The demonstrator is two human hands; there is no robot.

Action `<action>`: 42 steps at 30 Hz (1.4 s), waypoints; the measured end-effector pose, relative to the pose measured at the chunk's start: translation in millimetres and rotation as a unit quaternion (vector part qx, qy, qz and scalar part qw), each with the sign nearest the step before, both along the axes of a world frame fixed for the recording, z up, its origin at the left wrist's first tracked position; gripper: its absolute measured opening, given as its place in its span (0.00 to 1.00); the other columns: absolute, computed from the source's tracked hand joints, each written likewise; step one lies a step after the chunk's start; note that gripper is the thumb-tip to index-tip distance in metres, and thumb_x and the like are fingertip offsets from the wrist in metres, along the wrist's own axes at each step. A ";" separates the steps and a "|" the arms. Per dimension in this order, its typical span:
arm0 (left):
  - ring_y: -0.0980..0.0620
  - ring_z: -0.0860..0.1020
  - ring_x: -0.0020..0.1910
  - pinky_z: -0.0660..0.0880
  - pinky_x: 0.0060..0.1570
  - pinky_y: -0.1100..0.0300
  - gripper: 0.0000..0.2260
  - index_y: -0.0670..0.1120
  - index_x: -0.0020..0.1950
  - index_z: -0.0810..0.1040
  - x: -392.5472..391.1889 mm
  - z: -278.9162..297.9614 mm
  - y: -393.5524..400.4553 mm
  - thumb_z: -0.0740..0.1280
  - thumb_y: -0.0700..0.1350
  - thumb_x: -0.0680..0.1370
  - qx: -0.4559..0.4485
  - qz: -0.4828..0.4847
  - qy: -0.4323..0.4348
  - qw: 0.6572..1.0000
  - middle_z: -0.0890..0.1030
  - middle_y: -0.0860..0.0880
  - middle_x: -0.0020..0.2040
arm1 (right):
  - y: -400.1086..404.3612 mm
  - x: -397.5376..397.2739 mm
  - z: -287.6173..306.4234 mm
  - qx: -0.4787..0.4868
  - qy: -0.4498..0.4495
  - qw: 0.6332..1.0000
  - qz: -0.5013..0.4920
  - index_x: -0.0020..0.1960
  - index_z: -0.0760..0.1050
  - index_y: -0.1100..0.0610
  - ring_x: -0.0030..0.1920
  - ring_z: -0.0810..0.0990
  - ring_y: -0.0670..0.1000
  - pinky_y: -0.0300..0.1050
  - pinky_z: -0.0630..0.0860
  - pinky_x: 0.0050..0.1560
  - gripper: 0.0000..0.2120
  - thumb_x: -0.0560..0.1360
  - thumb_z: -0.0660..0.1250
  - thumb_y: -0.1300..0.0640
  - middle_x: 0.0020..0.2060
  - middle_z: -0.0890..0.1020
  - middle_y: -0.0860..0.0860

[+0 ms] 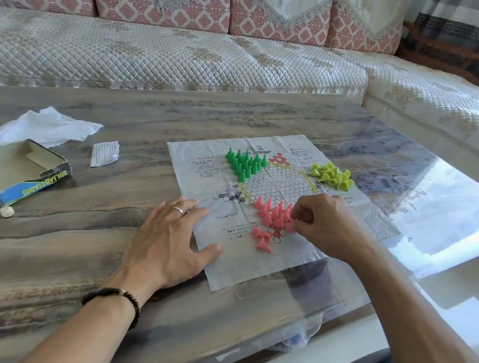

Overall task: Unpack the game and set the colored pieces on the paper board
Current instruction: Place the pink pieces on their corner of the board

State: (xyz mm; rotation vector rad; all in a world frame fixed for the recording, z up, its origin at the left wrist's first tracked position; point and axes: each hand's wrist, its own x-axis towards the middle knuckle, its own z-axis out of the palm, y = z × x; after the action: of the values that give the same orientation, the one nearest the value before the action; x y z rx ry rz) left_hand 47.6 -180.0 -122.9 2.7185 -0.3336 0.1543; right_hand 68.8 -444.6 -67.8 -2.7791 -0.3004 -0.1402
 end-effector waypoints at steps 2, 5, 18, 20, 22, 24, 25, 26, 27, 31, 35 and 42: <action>0.55 0.59 0.74 0.51 0.75 0.54 0.42 0.53 0.72 0.67 0.3 -0.2 -0.3 0.51 0.73 0.63 0.000 -0.001 0.000 1.000 0.64 0.53 0.74 | 0.6 1.1 -1.1 -0.002 -0.005 1.000 -0.003 0.39 0.79 0.52 0.30 0.73 0.41 0.32 0.66 0.28 0.06 0.70 0.70 0.63 0.28 0.74 0.42; 0.54 0.59 0.74 0.50 0.75 0.54 0.42 0.53 0.72 0.67 0.0 0.1 -0.2 0.51 0.73 0.64 -0.003 -0.001 -0.001 1.000 0.64 0.53 0.74 | 0.9 3.3 -4.4 -0.001 -0.009 1.000 -0.007 0.41 0.80 0.53 0.32 0.75 0.42 0.34 0.67 0.31 0.05 0.70 0.69 0.62 0.30 0.76 0.42; 0.55 0.60 0.74 0.50 0.75 0.54 0.42 0.53 0.72 0.68 0.3 1.1 -0.8 0.51 0.73 0.64 0.002 -0.002 -0.006 1.000 0.65 0.53 0.74 | 14.7 -7.7 1.1 0.038 0.017 0.994 0.101 0.47 0.81 0.49 0.37 0.76 0.37 0.28 0.69 0.38 0.10 0.70 0.68 0.62 0.40 0.80 0.42; 0.55 0.60 0.74 0.50 0.75 0.55 0.42 0.53 0.72 0.68 0.2 1.2 -0.7 0.51 0.73 0.64 0.002 -0.002 -0.006 1.000 0.65 0.53 0.74 | 17.8 -7.3 -0.3 0.030 0.032 0.993 0.112 0.50 0.81 0.51 0.37 0.75 0.38 0.31 0.70 0.40 0.11 0.70 0.69 0.61 0.42 0.80 0.43; 0.55 0.60 0.74 0.50 0.75 0.55 0.42 0.53 0.72 0.68 0.2 1.2 -1.0 0.51 0.73 0.64 0.003 -0.002 -0.006 1.000 0.65 0.53 0.74 | 21.0 -7.7 -0.5 0.021 0.050 0.991 0.120 0.50 0.81 0.51 0.37 0.74 0.37 0.32 0.71 0.41 0.09 0.70 0.70 0.59 0.42 0.79 0.41; 0.55 0.60 0.74 0.50 0.75 0.55 0.41 0.53 0.72 0.68 0.4 1.0 -1.3 0.51 0.73 0.64 0.003 -0.002 -0.006 1.000 0.65 0.53 0.74 | 24.0 -8.2 -0.8 0.010 0.063 0.990 0.129 0.49 0.82 0.50 0.37 0.73 0.34 0.30 0.69 0.39 0.08 0.71 0.71 0.57 0.40 0.79 0.40; 0.55 0.60 0.74 0.50 0.75 0.55 0.41 0.53 0.72 0.68 0.5 0.9 -1.3 0.51 0.73 0.64 0.002 -0.002 -0.005 1.000 0.65 0.53 0.74 | 25.4 -8.2 -1.0 0.006 0.064 0.989 0.130 0.49 0.82 0.50 0.36 0.73 0.33 0.28 0.68 0.38 0.08 0.71 0.71 0.58 0.40 0.78 0.40; 0.55 0.60 0.74 0.50 0.75 0.54 0.41 0.53 0.72 0.67 0.4 0.9 -1.3 0.51 0.73 0.64 0.001 -0.001 -0.004 1.000 0.65 0.53 0.74 | 26.5 -8.1 -1.1 0.005 0.063 0.989 0.130 0.49 0.82 0.50 0.36 0.73 0.33 0.27 0.68 0.37 0.08 0.71 0.70 0.58 0.39 0.78 0.40; 0.55 0.59 0.74 0.51 0.75 0.54 0.42 0.53 0.72 0.67 0.2 1.0 -1.1 0.51 0.73 0.64 0.002 -0.001 -0.003 1.000 0.64 0.53 0.74 | 27.3 -8.0 -1.0 0.006 0.063 0.990 0.129 0.48 0.82 0.51 0.36 0.73 0.32 0.26 0.68 0.37 0.07 0.71 0.70 0.58 0.39 0.78 0.40; 0.54 0.60 0.74 0.51 0.74 0.55 0.41 0.53 0.72 0.67 -0.5 2.3 -1.0 0.51 0.73 0.64 0.001 -0.001 -0.004 1.000 0.65 0.53 0.74 | 27.8 -8.0 -0.1 -0.008 0.071 0.988 0.133 0.46 0.80 0.51 0.36 0.71 0.34 0.28 0.66 0.36 0.05 0.72 0.70 0.58 0.40 0.78 0.41; 0.54 0.60 0.74 0.52 0.74 0.54 0.41 0.53 0.72 0.68 -0.8 2.4 -1.1 0.52 0.73 0.64 0.000 -0.001 -0.004 1.000 0.65 0.53 0.74 | 26.1 -7.0 -2.5 -0.018 0.072 0.987 0.141 0.47 0.79 0.51 0.41 0.73 0.39 0.32 0.68 0.39 0.03 0.73 0.69 0.56 0.43 0.78 0.44; 0.54 0.61 0.73 0.52 0.74 0.55 0.41 0.53 0.71 0.68 -1.0 2.1 -1.7 0.52 0.73 0.63 0.003 0.002 -0.006 1.000 0.66 0.53 0.74 | 20.4 -9.4 2.2 -0.014 0.087 0.987 0.131 0.43 0.78 0.51 0.37 0.74 0.34 0.30 0.70 0.38 0.02 0.74 0.69 0.54 0.40 0.79 0.43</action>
State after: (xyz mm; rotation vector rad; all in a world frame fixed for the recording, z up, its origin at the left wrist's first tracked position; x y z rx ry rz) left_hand 46.6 -181.6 -120.8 2.7263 -0.3328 0.1720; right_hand 59.4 -424.2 -65.6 -2.7234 -0.6218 0.1713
